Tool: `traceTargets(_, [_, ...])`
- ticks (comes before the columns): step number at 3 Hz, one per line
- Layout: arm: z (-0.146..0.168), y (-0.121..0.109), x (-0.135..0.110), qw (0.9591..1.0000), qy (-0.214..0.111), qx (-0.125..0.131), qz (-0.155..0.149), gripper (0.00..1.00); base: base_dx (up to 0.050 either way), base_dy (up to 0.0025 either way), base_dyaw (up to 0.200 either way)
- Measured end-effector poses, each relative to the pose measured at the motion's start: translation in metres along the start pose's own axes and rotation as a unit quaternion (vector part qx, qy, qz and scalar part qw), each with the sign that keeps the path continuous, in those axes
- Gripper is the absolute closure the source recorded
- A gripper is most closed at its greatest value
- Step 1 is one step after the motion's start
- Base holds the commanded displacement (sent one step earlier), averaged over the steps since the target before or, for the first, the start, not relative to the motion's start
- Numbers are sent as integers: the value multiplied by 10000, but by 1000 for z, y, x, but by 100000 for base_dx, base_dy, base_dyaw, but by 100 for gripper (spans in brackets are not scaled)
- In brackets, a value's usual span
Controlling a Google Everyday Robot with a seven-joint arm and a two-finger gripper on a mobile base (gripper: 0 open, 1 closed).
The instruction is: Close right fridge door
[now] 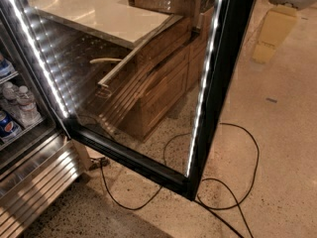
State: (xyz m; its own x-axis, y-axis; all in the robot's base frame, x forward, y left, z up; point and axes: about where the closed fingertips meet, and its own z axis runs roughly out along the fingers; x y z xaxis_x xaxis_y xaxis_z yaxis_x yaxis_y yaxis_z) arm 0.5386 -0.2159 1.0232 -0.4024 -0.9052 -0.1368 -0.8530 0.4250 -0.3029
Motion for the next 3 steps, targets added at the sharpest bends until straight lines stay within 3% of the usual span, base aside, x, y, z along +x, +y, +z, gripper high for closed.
traceTargets(1, [-4, -9, -9, 9997, -161, 166, -16, 0, 0, 0, 0])
traceTargets(2, [-4, -9, -9, 9997, -161, 165, -15, 0, 0, 0, 0])
traceTargets(3, [11, -33, 12, 9983, -350, 21, 475, 0, 0, 0, 0])
